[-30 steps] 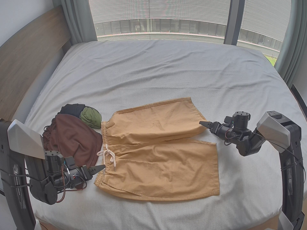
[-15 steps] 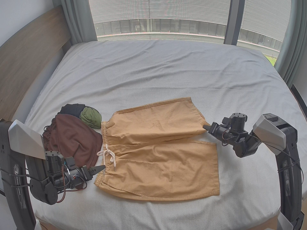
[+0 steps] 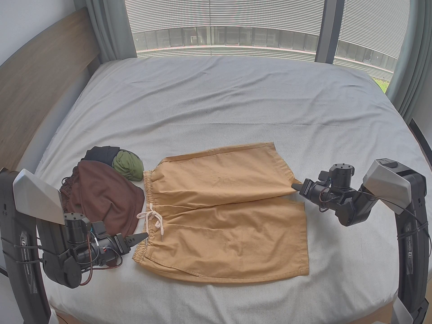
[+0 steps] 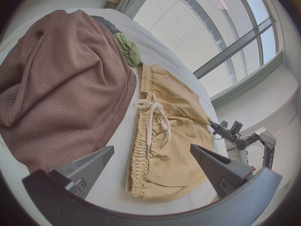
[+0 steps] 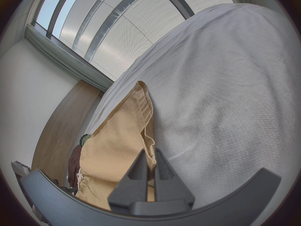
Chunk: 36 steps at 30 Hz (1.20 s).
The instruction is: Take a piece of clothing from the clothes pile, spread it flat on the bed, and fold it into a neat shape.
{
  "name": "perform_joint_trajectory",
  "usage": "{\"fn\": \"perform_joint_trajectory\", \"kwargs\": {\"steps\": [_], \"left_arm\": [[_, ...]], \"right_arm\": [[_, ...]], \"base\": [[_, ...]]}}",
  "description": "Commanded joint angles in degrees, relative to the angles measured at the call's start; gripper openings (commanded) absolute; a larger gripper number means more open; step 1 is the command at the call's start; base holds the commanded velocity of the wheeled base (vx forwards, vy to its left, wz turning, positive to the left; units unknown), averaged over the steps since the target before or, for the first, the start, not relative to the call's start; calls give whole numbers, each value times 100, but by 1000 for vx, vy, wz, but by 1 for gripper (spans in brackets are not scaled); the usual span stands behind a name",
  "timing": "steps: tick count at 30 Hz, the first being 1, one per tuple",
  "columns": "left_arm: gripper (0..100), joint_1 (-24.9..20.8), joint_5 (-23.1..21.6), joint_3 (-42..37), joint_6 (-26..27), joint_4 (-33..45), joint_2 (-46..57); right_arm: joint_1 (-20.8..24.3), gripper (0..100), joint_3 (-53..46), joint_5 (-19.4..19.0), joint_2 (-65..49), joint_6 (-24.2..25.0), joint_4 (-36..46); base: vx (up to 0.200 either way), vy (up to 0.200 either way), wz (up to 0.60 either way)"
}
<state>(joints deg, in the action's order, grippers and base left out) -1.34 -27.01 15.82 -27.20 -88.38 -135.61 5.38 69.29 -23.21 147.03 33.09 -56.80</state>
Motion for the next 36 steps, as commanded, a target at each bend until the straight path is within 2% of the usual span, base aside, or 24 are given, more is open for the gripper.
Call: {"fn": "perform_joint_trajectory", "kwargs": {"steps": [1,12,13,19,23,31,36], "left_arm": [[100,2,3,0,-5,-4,-27],[100,-15,12,-18,-14,-4,-53],[100,-15,12,-18,-14,-4,-53],[100,11,21,-44,-14,-4,-80],[100,55,30,-62,-14,-4,-115],[100,134,12,-62,-5,5,-203],[100,125,3,-71,-5,5,-203]], "right_arm": [[-63,0,-179,10,-104,-13,-68],[-10,0,-293,71,-34,-13,-385],[-1,100,-293,71,-34,-4,-429],[-1,100,-539,71,-148,-21,-587],[-177,100,-900,71,-526,-21,-543],[-485,100,-2218,71,-1563,-13,-640],[-485,100,-3167,71,-1994,-4,-1141]], "base": [[0,0,0],[0,0,0],[0,0,0],[0,0,0],[0,0,0],[0,0,0],[0,0,0]]}}
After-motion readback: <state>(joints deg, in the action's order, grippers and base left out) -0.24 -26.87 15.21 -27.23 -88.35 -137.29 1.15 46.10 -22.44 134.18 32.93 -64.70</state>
